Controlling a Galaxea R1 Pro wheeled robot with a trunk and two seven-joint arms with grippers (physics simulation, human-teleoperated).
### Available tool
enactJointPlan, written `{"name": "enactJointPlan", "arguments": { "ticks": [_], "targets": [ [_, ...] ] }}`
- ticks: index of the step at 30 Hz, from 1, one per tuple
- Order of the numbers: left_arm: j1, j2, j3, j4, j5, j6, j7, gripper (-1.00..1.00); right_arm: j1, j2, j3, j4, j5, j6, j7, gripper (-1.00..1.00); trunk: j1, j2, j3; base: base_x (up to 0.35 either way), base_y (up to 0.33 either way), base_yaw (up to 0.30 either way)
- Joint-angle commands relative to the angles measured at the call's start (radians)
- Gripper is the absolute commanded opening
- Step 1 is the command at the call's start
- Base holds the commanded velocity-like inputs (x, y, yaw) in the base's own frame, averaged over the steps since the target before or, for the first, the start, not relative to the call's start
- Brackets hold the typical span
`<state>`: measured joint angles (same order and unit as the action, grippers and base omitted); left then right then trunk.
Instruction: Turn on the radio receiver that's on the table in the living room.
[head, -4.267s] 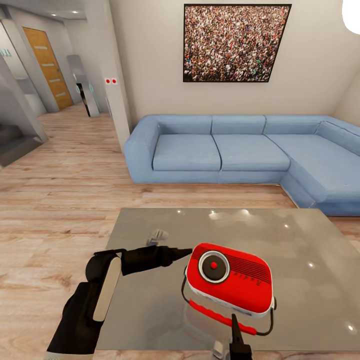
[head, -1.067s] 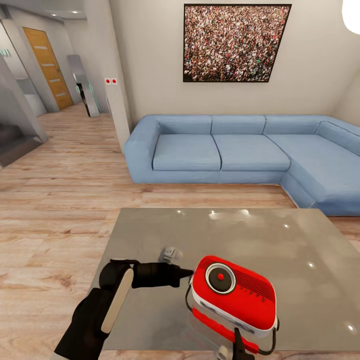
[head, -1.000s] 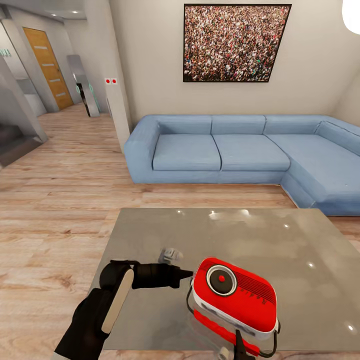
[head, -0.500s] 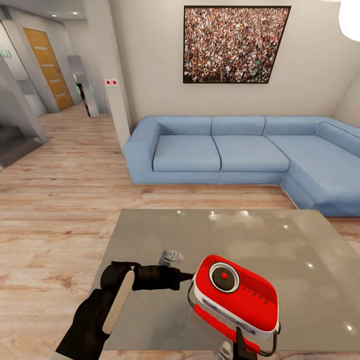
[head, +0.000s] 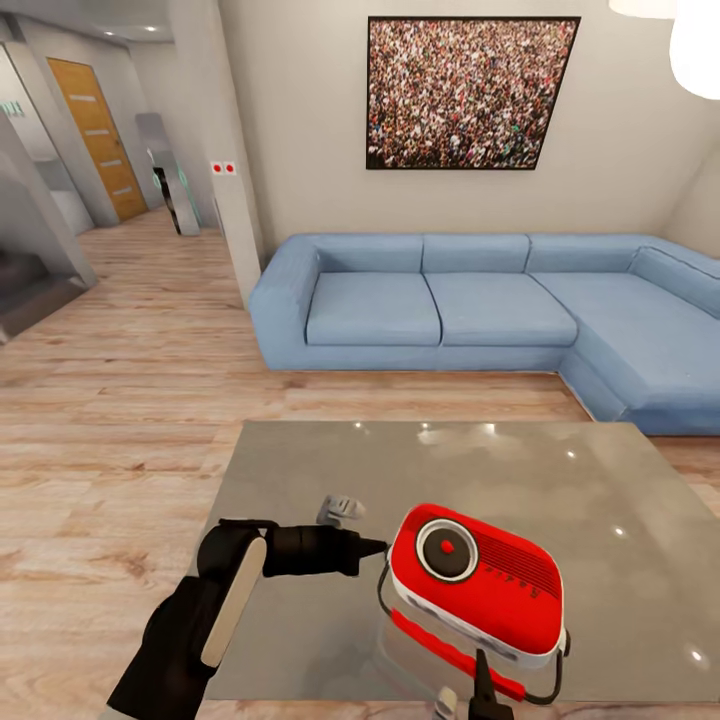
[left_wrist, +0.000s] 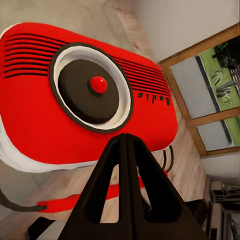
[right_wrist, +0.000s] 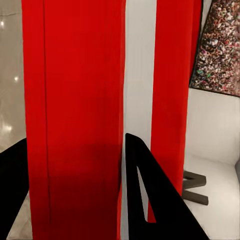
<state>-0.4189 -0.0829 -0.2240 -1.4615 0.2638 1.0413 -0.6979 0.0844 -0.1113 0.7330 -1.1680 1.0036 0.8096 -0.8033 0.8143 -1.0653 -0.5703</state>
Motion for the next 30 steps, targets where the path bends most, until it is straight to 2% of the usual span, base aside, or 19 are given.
{"name": "enactJointPlan", "arguments": {
  "ticks": [1, 10, 30],
  "targets": [
    [0.0, 0.0, 0.0, -0.004, 0.0, 0.0, 0.0, -1.0, 0.0, 0.001, 0.0, 0.0, 0.013, 0.012, 0.0, -1.0, -0.004, 0.007, 0.003, 0.0, 0.0, 0.0],
    [0.0, 0.0, -0.001, -0.011, 0.002, 0.002, -0.003, -1.0, -0.001, 0.002, 0.003, 0.001, 0.016, 0.044, -0.002, -1.0, -0.038, 0.07, 0.031, 0.0, 0.0, 0.0],
    [0.0, -0.001, -0.003, -0.014, 0.004, 0.003, -0.004, -1.0, 0.0, 0.005, 0.004, 0.002, 0.017, 0.051, -0.004, -1.0, -0.115, 0.21, 0.094, 0.0, 0.0, 0.0]
  ]
}}
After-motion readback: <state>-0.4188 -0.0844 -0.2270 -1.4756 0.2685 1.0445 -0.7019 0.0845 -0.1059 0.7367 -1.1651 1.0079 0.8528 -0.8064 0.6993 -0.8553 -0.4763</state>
